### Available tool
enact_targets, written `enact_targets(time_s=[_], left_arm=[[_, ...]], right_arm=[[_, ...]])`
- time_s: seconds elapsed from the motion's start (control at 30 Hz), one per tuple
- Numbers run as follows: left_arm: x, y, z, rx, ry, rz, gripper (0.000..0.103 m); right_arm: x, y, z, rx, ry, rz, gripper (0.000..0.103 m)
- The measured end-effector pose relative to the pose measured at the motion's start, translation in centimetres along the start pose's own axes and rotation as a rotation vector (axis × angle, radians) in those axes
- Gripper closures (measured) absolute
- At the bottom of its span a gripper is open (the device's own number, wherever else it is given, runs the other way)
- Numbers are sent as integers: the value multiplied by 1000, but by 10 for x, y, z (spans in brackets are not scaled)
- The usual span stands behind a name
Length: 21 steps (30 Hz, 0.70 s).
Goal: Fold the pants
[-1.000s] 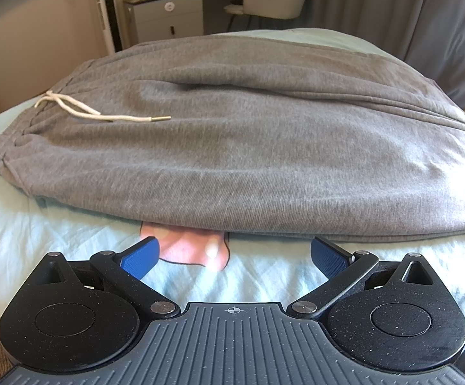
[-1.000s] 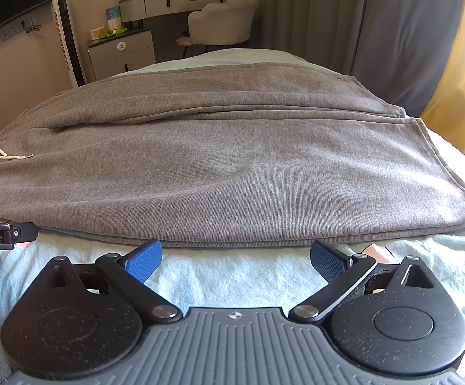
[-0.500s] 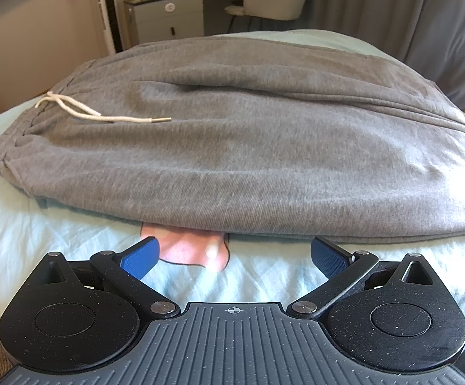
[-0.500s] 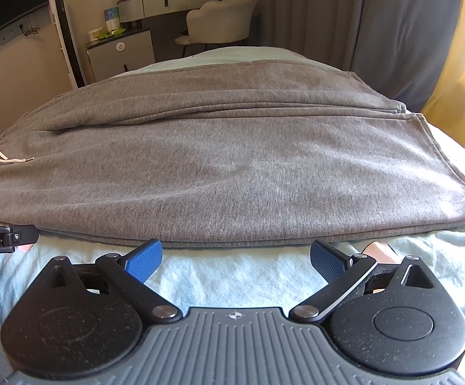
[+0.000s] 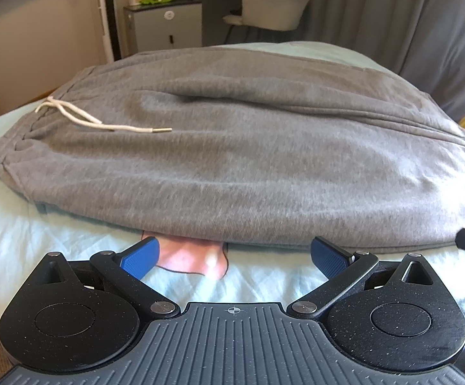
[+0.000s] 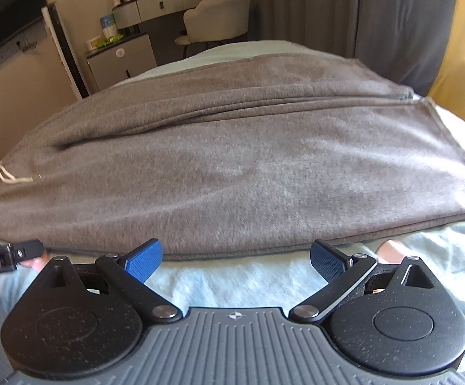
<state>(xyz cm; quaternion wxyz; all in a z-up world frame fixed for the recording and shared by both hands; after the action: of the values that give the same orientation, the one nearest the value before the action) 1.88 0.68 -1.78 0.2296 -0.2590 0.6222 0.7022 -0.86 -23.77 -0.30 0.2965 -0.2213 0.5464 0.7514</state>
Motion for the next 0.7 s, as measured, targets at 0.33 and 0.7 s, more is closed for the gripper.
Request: enact_targets(time_s=[0.33, 0.7], left_arm=[[-55, 5, 9, -63, 37, -116, 0], [-114, -80, 39, -261, 238, -263, 0]], right_arm=[[-22, -72, -42, 51, -172, 133, 4], [-72, -76, -44, -28, -151, 303, 11]])
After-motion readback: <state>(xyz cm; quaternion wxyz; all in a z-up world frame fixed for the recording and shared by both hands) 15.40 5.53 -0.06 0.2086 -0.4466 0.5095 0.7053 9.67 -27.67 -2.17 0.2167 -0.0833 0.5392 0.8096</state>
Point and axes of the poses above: each gripper's, at about its wrist camera, not at the fingertips, and y roughly against the way its jaws point, z to its left, x to its underside, the point moved 3 cm from there along -y, roughly the way its jaws point, and after that the axes turned 10 degrees about -x, right-handed, at the moved point
